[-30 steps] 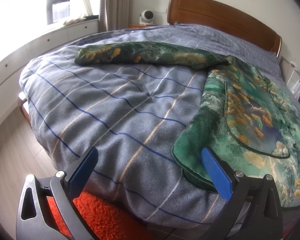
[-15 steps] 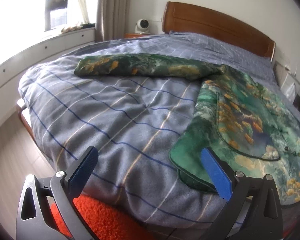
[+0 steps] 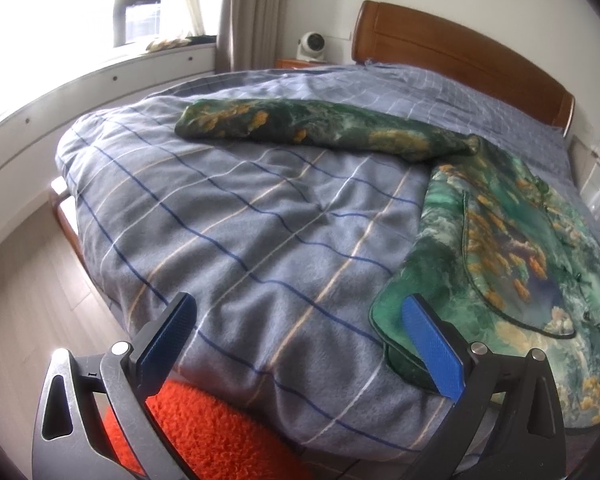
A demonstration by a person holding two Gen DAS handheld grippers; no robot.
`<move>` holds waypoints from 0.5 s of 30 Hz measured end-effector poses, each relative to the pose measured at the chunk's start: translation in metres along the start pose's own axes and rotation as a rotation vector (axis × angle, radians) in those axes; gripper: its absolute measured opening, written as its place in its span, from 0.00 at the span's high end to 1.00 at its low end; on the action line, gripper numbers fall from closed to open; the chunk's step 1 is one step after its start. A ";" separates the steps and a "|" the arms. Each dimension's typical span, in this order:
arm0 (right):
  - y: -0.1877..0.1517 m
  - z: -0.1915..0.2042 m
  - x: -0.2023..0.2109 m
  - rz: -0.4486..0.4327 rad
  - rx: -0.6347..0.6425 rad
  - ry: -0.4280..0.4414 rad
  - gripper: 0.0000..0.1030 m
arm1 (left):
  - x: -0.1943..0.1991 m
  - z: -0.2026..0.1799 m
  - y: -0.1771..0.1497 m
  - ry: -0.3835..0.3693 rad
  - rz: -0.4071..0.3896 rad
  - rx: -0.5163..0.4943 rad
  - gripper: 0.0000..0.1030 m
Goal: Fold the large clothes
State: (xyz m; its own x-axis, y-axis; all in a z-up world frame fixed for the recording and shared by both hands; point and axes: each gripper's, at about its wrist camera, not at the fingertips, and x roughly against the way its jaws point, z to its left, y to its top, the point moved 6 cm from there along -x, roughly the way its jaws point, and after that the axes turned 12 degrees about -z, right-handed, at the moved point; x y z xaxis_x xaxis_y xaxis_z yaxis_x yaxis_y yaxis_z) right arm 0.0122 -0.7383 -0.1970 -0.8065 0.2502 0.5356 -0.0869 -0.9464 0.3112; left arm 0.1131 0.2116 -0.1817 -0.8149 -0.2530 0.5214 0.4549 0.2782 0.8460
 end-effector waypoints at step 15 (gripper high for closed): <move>-0.001 0.240 0.031 -0.134 0.495 0.200 0.89 | -0.003 -0.009 -0.005 -0.020 0.012 -0.030 0.00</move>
State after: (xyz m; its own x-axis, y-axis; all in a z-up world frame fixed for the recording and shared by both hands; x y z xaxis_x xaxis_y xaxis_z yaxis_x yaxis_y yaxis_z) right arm 0.1275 -0.6806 0.0082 -0.9069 0.2722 0.3217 0.0505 -0.6876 0.7243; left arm 0.1170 0.2028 -0.1865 -0.8165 -0.2308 0.5292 0.4747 0.2531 0.8430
